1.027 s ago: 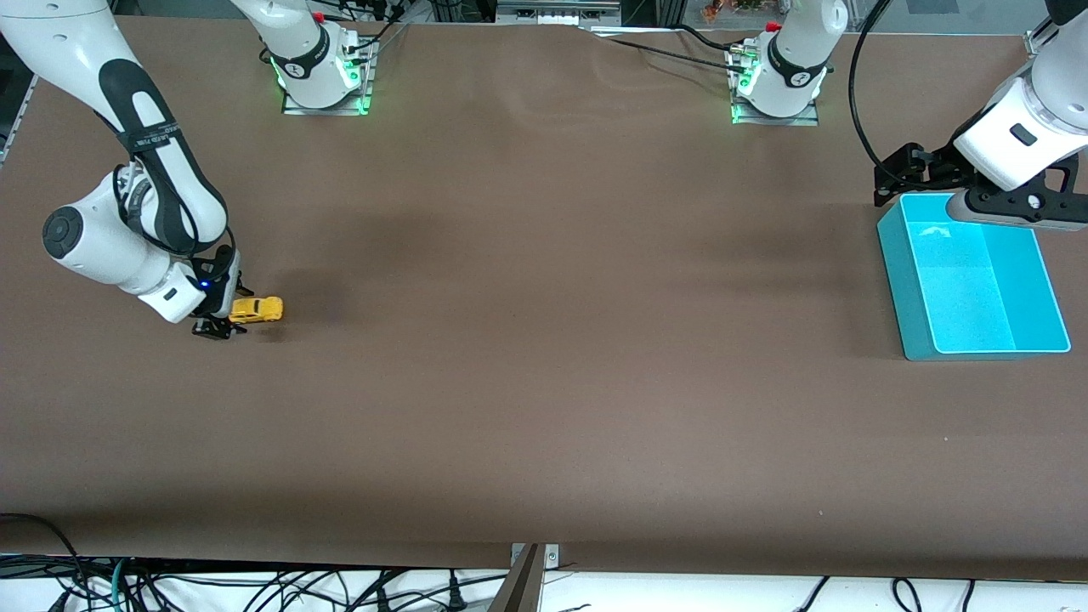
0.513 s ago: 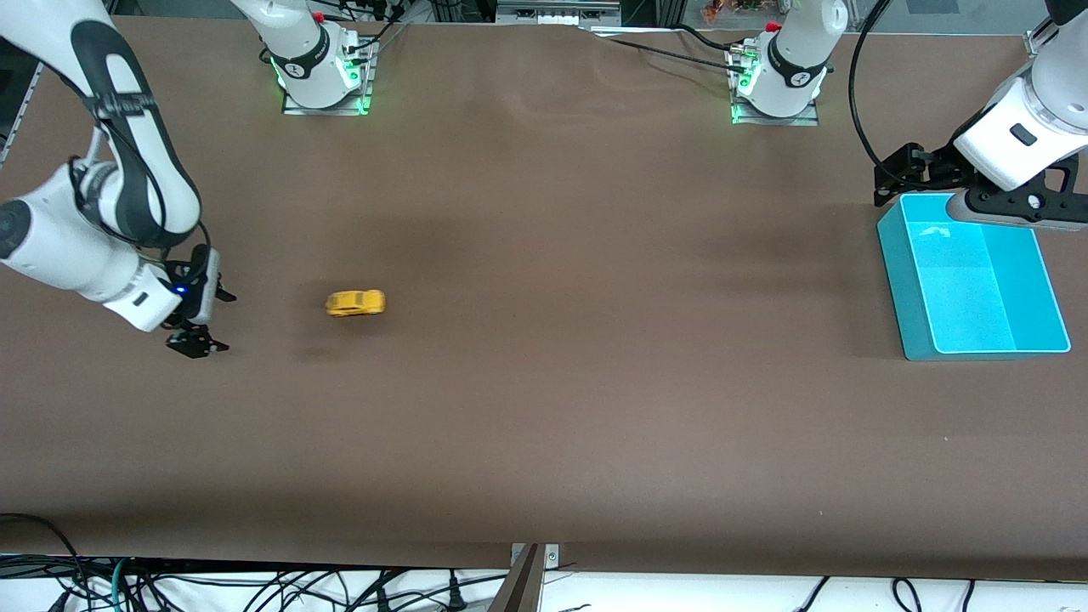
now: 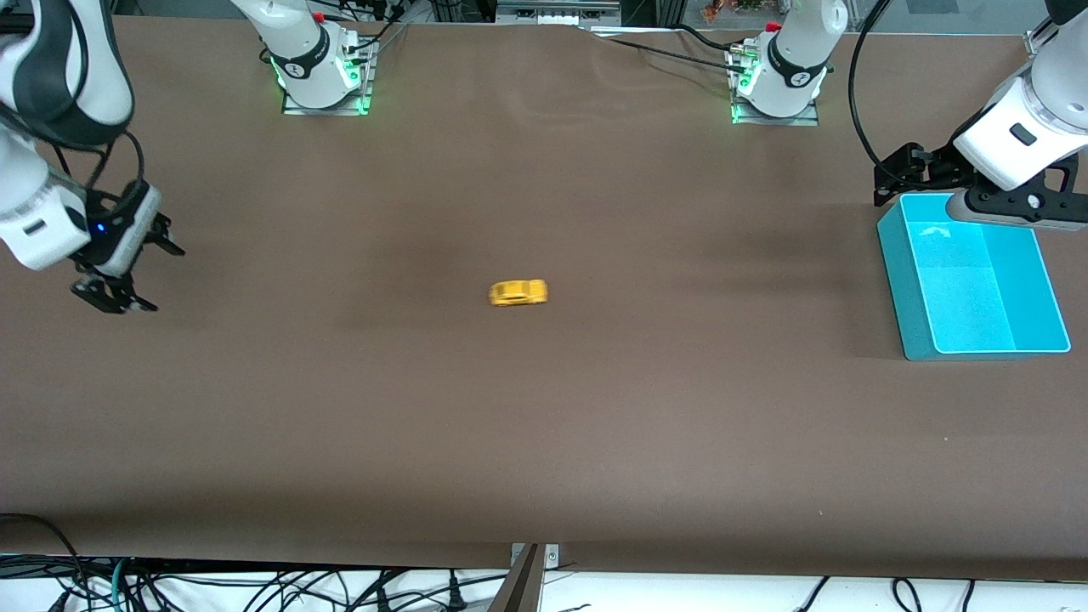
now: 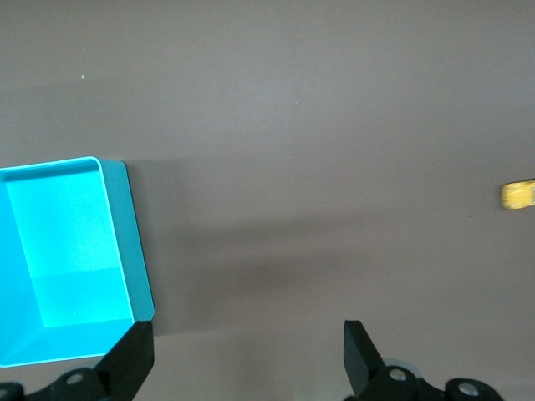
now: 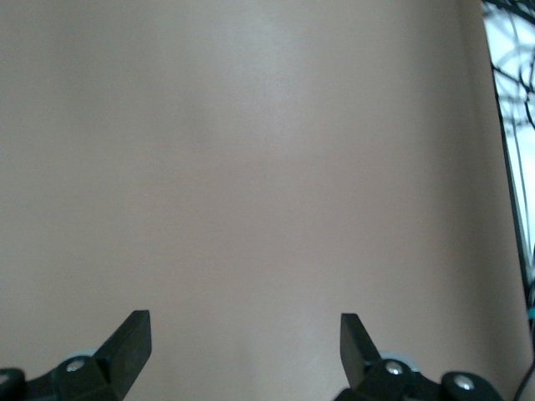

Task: Wind and store yellow beetle car
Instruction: 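Raise the right gripper away while the left gripper starts reaching out, then move the left gripper to the rolled car and grasp it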

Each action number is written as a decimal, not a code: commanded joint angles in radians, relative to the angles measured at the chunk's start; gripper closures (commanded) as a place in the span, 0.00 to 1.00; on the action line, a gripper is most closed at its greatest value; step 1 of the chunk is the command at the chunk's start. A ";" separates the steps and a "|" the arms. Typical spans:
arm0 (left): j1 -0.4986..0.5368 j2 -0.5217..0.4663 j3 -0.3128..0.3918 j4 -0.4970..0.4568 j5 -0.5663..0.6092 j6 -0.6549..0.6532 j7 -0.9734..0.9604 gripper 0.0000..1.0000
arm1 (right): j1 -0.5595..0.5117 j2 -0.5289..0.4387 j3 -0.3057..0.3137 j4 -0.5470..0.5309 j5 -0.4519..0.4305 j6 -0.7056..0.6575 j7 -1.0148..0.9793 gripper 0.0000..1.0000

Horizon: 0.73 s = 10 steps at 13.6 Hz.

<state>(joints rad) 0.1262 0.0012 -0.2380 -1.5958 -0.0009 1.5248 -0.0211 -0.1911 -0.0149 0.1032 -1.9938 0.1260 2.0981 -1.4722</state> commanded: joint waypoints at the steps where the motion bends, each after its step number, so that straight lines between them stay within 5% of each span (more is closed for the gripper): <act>1: -0.002 0.029 -0.007 0.010 -0.005 -0.021 0.024 0.00 | 0.001 -0.054 0.007 -0.023 -0.026 -0.053 0.246 0.00; 6: -0.039 0.059 -0.047 0.007 -0.013 -0.081 0.214 0.00 | 0.033 -0.117 0.007 -0.023 -0.037 -0.188 0.822 0.00; 10: -0.037 0.106 -0.047 -0.067 -0.056 0.043 0.520 0.00 | 0.064 -0.195 0.009 -0.020 -0.037 -0.309 1.221 0.00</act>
<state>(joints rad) 0.0842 0.0830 -0.2903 -1.6154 -0.0208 1.5040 0.3349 -0.1416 -0.1431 0.1100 -1.9970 0.1000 1.8434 -0.4029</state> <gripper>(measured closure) 0.000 0.000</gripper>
